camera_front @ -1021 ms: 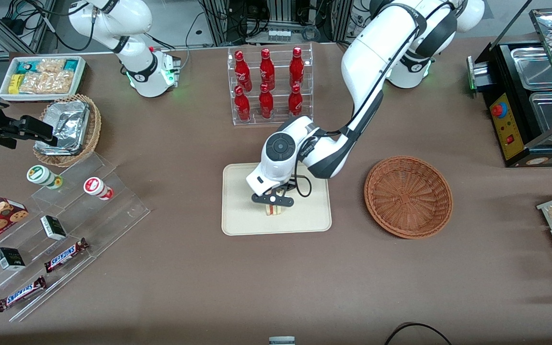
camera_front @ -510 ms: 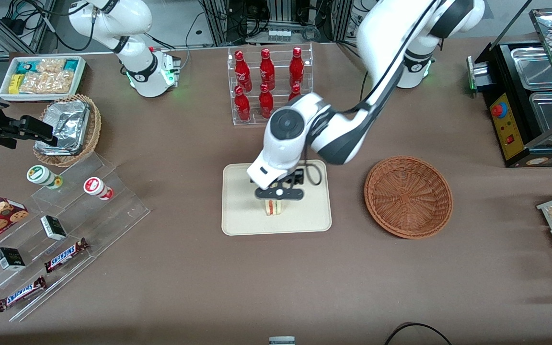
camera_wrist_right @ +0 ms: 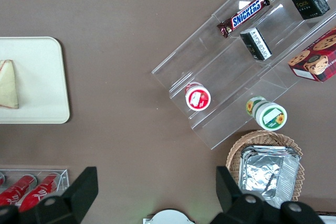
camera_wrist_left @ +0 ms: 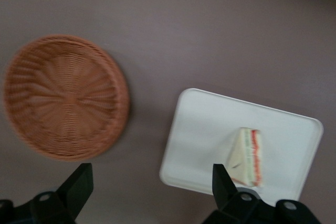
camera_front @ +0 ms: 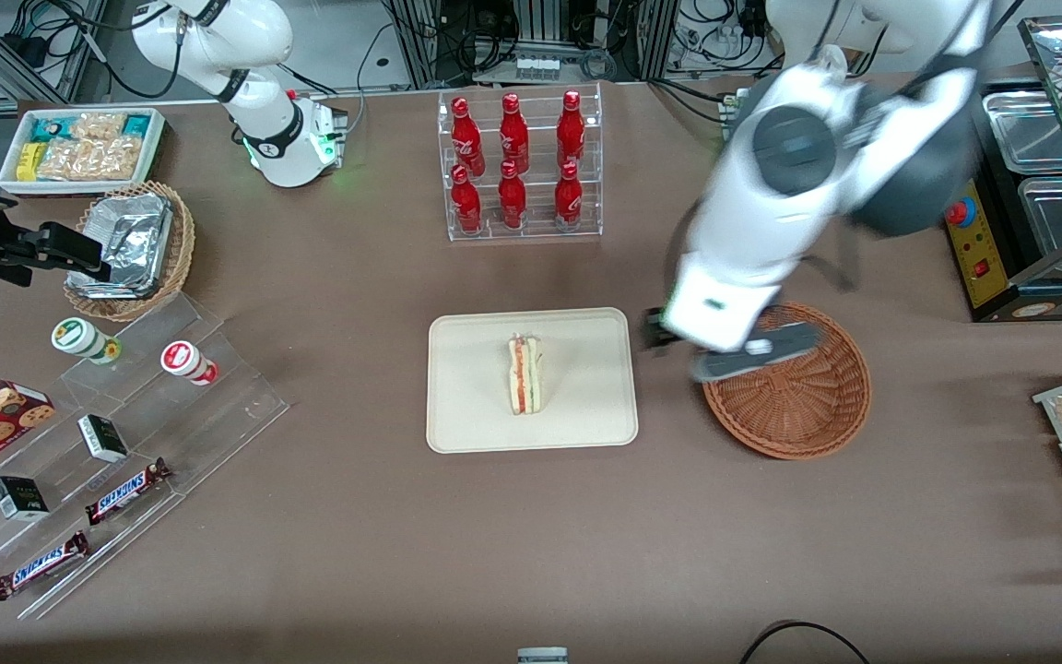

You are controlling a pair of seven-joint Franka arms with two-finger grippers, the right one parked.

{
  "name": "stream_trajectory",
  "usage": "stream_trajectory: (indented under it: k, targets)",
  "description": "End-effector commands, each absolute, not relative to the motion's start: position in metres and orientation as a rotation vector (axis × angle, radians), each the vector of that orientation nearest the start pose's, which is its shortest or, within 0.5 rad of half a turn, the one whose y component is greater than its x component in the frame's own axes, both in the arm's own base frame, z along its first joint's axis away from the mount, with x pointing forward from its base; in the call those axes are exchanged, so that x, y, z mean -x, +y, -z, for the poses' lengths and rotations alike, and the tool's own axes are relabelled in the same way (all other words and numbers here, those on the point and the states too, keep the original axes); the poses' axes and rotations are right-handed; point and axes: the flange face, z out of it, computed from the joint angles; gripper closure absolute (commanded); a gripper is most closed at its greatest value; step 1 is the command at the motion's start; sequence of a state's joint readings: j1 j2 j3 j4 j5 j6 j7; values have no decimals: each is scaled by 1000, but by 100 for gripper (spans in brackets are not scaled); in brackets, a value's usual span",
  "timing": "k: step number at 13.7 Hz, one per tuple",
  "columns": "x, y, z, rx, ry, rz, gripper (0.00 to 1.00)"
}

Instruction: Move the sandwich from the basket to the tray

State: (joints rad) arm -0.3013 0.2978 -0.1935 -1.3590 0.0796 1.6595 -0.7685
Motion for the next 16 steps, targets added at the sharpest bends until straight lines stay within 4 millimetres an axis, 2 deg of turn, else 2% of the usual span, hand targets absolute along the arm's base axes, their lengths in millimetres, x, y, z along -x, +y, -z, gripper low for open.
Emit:
stream_trajectory:
  k: [1,3,5,9,12,13,14,16]
  targets:
    - [-563,-221,-584,3075,-328,-3,0]
    - [-559,-171,-596,3080,-256,1,0]
    - [-550,-132,-606,3111,-143,-21,0]
    - [-530,-73,-631,3130,57,-74,0]
    - [-513,-41,-643,3136,130,-81,0]
    - [-512,-39,-644,3142,143,-78,0]
    - [-516,-33,-645,3149,130,-71,0]
    - [-532,-42,-648,3149,149,-54,0]
